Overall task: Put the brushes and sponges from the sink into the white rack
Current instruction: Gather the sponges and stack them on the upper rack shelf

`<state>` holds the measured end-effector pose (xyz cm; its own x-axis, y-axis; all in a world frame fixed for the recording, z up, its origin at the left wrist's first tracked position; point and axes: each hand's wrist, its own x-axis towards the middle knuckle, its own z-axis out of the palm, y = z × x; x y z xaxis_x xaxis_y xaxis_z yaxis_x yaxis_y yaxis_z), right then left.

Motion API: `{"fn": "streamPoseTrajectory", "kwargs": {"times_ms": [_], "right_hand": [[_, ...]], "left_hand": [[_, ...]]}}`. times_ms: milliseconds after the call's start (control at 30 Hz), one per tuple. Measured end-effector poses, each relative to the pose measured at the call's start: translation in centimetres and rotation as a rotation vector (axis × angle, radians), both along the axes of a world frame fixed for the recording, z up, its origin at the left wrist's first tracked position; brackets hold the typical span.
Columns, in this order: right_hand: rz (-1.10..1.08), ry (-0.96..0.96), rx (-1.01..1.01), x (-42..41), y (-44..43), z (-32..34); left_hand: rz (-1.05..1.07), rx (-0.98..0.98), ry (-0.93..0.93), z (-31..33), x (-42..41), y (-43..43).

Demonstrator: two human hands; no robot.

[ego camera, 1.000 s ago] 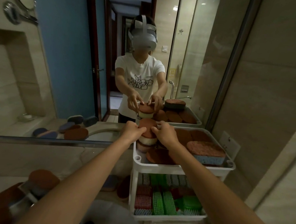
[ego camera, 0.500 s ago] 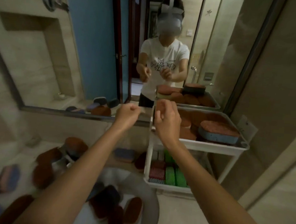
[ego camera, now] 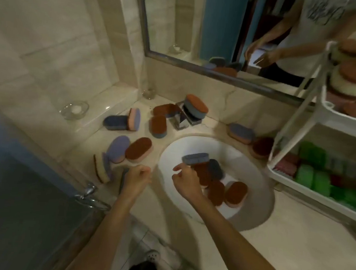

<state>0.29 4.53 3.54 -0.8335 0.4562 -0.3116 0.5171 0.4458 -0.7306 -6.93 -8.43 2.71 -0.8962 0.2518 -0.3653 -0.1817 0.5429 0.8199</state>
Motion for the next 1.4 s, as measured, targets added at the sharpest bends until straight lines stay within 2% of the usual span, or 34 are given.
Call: {"fn": "streamPoseTrajectory", "kwargs": {"times_ms": [67,167,333,467,600,733,833,933,1000,1067,1133,1200,1333,1400], "right_hand": [[0.056,-0.084,0.037,-1.9,-1.6,-1.1],[0.101,-0.168,0.059,-5.1,-4.7,-2.0],[0.108,-0.227,0.061,-10.2,-10.7,-4.5],[0.058,-0.33,0.008,-11.7,-11.8,-6.5],[-0.124,-0.351,-0.163,-11.4,-9.7,-7.4],[-0.1,-0.359,0.054,-10.4,-8.8,-8.0],[-0.104,-0.292,0.155,-10.0,-8.8,-8.2],[-0.084,-0.257,0.138,-10.1,-9.0,-8.2],[-0.064,-0.272,0.096,-10.1,-9.3,-8.3],[-0.039,-0.301,0.105,-10.0,-9.6,-8.4],[-0.014,-0.322,0.14,-10.0,-9.7,-8.6],[-0.02,-0.331,0.134,-10.1,-9.6,-8.7],[-0.079,-0.288,0.093,-10.2,-8.8,-7.8],[-0.083,-0.24,0.133,-10.4,-8.0,-6.6]], "left_hand": [[0.034,-0.004,0.022,-0.5,-2.2,-1.8],[0.077,-0.113,0.108,-1.4,-6.1,-4.8],[0.272,-0.193,0.196,-4.6,-12.6,-9.4],[0.169,-0.251,0.113,-9.0,-15.5,-10.3],[0.08,-0.227,0.129,-5.9,-14.1,-8.6],[-0.076,-0.244,0.219,-5.8,-12.6,-7.1],[-0.086,-0.141,0.239,-6.5,-12.7,-7.0],[-0.006,-0.094,0.225,-6.7,-13.7,-7.5],[0.041,-0.13,0.184,-7.3,-14.8,-8.0],[0.051,-0.183,0.089,-7.8,-15.6,-8.6],[0.082,-0.134,-0.061,-8.0,-15.9,-8.9],[0.076,-0.104,-0.133,-8.2,-16.1,-9.1],[0.079,-0.076,-0.101,-7.3,-16.1,-9.1],[0.102,-0.055,-0.042,-5.6,-16.4,-8.6]]}}
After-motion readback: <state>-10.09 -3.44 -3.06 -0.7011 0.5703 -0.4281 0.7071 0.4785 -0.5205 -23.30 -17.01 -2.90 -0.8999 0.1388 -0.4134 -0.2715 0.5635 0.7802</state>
